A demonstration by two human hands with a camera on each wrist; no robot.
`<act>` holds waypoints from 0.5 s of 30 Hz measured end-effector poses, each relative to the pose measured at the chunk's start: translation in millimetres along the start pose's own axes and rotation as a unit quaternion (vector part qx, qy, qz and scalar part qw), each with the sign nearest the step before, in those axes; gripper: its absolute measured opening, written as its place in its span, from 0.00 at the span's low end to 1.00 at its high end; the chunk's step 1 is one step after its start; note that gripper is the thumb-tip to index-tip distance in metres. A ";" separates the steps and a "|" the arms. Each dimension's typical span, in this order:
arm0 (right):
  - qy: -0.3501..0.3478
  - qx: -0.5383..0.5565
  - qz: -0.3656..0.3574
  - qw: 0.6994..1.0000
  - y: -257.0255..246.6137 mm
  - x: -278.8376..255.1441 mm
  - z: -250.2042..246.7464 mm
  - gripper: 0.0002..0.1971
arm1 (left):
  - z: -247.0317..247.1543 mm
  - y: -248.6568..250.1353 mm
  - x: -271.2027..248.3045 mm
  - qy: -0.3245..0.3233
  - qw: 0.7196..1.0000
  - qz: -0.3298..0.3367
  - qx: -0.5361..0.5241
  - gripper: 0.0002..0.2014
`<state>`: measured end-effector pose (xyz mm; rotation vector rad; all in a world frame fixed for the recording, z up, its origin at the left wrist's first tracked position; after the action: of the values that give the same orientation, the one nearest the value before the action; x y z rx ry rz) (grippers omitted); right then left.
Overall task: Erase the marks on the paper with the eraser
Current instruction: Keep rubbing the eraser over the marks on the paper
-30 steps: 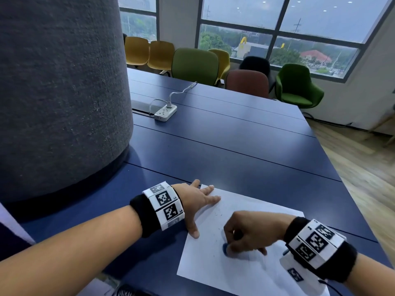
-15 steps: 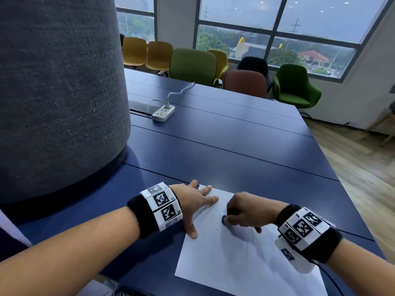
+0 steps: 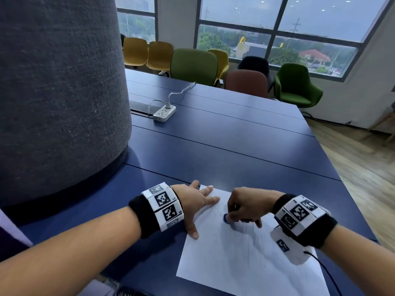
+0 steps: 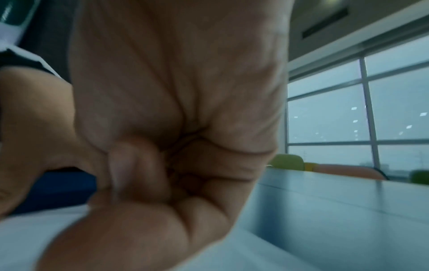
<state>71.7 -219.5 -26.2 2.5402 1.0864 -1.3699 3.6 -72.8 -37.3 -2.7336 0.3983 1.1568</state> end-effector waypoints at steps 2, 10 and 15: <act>0.052 0.019 0.015 0.998 5.3 3.6 -11.8 0.20 | 0.8 -0.5 0.8 0.002 1.000 0.002 0.001 0.59; 0.002 0.009 -0.024 1.000 -3.9 7.7 -1.6 0.14 | 0.0 0.0 -0.9 0.002 1.000 0.004 -0.005 0.58; 0.071 0.020 0.003 0.997 5.2 7.4 -12.8 0.18 | 0.1 0.3 -0.6 0.005 1.000 0.000 -0.001 0.58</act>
<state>86.7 -214.7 -25.4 2.7036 1.0832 -1.2375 3.1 -73.0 -37.0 -2.7415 0.3990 1.1458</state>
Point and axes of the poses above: each hand's wrist, its own x-axis towards the middle knuckle, its own z-axis out of the palm, y = z × x, the point moved 3 cm from there along x, towards the middle knuckle, and after that the axes turned 13 degrees about -y, right-handed, at the moved point
